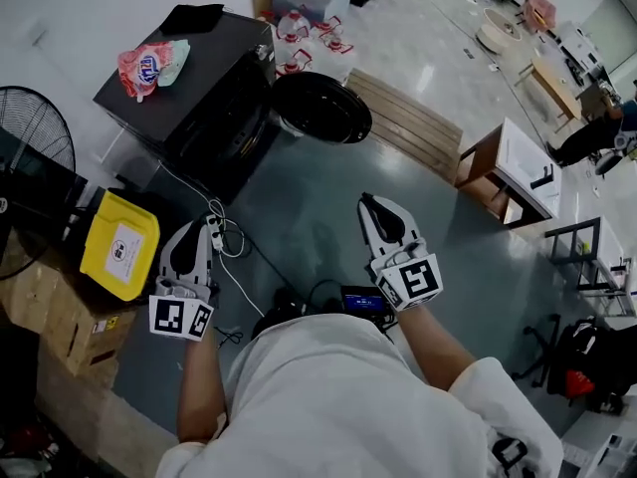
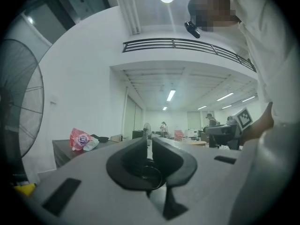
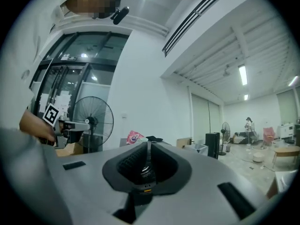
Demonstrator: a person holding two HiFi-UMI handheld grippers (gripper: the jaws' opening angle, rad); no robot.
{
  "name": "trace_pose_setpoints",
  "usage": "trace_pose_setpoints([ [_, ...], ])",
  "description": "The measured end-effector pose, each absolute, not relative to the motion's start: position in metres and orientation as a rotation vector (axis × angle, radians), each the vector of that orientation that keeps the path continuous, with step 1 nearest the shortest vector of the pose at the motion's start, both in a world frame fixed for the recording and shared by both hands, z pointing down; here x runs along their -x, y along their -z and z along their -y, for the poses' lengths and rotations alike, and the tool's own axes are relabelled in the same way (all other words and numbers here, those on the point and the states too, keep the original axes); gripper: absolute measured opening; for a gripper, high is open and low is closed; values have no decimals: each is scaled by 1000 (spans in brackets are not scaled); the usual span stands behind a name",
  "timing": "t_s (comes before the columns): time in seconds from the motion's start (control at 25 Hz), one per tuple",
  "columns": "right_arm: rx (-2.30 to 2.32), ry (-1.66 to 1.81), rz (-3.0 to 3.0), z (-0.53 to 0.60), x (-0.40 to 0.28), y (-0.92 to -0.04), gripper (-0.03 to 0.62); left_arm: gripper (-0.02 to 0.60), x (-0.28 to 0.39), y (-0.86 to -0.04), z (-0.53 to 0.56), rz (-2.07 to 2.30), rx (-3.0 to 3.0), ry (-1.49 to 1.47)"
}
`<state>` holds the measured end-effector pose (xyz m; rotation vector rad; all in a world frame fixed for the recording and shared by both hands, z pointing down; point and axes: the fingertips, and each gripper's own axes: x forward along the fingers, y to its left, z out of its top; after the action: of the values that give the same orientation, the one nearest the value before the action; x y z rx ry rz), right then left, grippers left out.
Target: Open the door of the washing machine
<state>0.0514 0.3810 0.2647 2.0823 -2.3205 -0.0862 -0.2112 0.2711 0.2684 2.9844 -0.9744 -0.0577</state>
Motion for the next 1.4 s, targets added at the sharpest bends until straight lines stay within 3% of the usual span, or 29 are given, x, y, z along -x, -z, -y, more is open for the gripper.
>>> trace_pose_setpoints([
  [0.6, -2028, -20, 2394, -458, -84, -308, 48, 40, 171, -304, -372, 1028, -2907, -125],
  [0.8, -2024, -46, 2364, -462, -77, -315, 48, 40, 167, -331, -373, 962, -2883, -165],
  [1.4, -2107, -62, 2304, -441, -66, -310, 44, 40, 168, -303, -351, 887, -2935, -72],
])
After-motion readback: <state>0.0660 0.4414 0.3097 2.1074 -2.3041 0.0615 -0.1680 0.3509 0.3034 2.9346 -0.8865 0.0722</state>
